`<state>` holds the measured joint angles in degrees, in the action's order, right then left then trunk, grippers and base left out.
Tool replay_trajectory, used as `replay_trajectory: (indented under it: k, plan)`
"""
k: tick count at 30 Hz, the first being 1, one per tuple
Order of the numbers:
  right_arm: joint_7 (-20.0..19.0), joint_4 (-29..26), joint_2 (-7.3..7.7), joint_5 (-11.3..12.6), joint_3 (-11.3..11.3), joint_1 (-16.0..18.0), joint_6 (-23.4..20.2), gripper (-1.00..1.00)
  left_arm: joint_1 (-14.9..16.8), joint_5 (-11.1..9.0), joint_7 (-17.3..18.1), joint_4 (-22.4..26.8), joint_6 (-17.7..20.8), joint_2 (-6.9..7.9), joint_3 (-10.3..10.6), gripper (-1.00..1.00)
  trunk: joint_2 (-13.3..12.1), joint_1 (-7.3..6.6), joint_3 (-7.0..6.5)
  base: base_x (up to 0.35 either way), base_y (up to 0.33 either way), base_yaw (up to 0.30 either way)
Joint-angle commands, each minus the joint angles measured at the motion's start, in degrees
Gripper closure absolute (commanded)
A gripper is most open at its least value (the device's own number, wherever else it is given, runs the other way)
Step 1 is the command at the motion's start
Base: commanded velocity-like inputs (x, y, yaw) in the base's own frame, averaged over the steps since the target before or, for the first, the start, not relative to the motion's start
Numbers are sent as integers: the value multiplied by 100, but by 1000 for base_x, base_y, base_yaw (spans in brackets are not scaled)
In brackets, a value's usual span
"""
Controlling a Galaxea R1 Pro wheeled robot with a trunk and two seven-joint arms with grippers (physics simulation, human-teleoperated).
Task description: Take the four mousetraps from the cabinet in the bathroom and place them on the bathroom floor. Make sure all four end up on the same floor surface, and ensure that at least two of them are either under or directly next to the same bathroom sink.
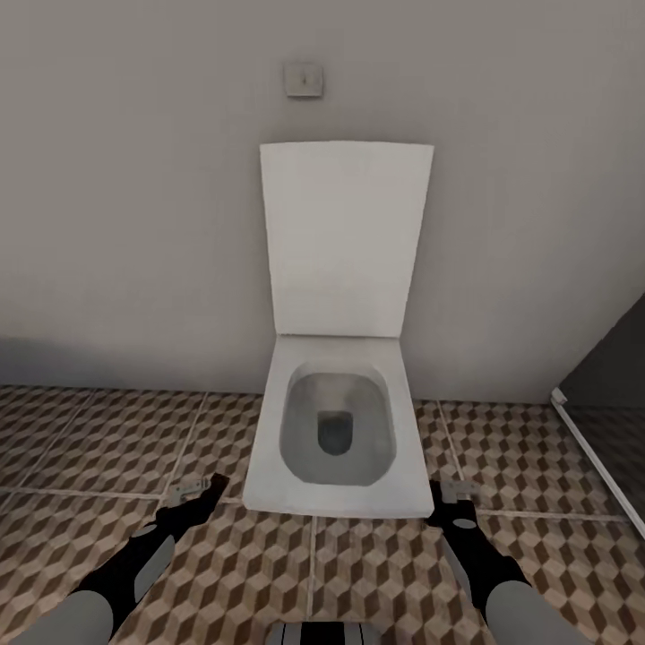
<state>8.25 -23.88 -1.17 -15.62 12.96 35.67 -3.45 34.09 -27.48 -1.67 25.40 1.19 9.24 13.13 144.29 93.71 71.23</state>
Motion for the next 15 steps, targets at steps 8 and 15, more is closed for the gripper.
replay_trajectory:
  k: [8, 15]
  plan:
    - [1, -12, -6, -45, 30, 1, -33, 100, 2, -55, -18, 8, 13, 7, 40, 100, 2, 2, 4, 214, 0, 0]
    - [1, -12, -6, -45, 29, 1, -33, 100, 2, -55, -18, 8, 13, 7, 40, 100, 2, 2, 4, 30, 0, 0]
